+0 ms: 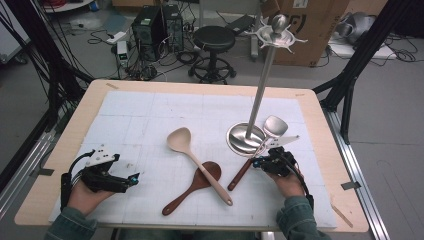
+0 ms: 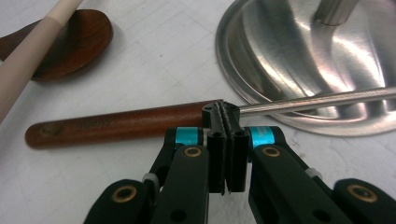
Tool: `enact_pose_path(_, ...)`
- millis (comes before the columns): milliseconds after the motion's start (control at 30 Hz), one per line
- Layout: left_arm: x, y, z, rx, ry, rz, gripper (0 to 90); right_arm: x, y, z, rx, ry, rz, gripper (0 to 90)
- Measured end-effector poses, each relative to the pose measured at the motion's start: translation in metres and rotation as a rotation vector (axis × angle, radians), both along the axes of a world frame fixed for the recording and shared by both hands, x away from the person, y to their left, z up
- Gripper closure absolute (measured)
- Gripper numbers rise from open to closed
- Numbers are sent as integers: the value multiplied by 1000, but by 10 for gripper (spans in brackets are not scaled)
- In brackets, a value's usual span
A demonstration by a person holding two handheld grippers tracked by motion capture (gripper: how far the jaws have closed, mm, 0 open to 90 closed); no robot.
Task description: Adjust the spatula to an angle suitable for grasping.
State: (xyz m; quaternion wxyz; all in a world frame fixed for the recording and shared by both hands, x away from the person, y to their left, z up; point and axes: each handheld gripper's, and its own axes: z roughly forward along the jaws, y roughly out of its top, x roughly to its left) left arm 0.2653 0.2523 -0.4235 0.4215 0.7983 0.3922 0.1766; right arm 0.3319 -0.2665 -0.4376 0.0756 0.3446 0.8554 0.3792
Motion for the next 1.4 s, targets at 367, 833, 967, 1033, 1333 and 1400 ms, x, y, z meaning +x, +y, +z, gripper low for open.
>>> enact_pose_path(367, 0, 0, 0, -3, 1, -1, 16, 4, 12, 0, 10, 10, 5, 895)
enact_pose_path(833, 1, 0, -1, -1, 3, -4, 16, 19, 5, 7, 27, -26, -47, 895)
enact_pose_path(967, 1, 1, -1, -3, 2, -6, 16, 26, 7, 5, 17, -19, -67, 895)
enact_pose_path(1033, 1, 1, -1, -1, 3, -4, 16, 29, 9, 4, 9, -23, -70, 895)
enact_pose_path(1333, 1, 0, -1, -2, 4, -7, 16, 33, 7, -1, 6, -26, -97, 895)
enact_pose_path(1400, 0, 0, -1, -1, 3, -8, 16, 33, 8, 0, -1, -28, -101, 895)
